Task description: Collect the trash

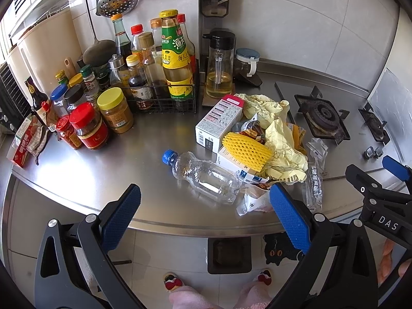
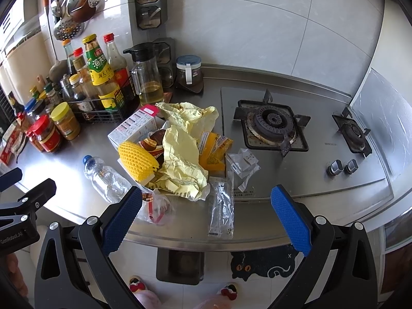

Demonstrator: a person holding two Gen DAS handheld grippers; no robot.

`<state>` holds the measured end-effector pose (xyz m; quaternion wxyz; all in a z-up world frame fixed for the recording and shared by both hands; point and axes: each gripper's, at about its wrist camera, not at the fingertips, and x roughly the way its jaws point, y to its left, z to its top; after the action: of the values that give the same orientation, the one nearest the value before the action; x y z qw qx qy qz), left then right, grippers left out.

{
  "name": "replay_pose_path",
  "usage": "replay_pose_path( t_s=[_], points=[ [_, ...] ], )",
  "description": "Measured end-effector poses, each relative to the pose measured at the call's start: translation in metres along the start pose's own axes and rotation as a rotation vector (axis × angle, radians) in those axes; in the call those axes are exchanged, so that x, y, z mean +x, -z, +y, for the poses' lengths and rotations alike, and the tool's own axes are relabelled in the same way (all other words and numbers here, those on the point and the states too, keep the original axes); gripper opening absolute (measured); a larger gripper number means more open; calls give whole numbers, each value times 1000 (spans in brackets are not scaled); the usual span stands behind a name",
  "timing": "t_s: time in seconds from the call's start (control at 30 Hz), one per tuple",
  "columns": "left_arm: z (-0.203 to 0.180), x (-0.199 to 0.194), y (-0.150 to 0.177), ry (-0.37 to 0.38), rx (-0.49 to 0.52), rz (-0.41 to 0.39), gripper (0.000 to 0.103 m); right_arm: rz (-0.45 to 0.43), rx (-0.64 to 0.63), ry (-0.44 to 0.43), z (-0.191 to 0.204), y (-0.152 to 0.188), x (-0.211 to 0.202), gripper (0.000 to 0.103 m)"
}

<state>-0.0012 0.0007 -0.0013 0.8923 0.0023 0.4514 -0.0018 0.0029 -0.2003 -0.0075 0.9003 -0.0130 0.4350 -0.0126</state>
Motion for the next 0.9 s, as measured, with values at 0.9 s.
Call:
replay_pose_path(
  t_s=[0.9],
  points=[
    [0,3,-5,-12,10,-3,95,-3,6,4,-3,-5,3,100]
  ],
)
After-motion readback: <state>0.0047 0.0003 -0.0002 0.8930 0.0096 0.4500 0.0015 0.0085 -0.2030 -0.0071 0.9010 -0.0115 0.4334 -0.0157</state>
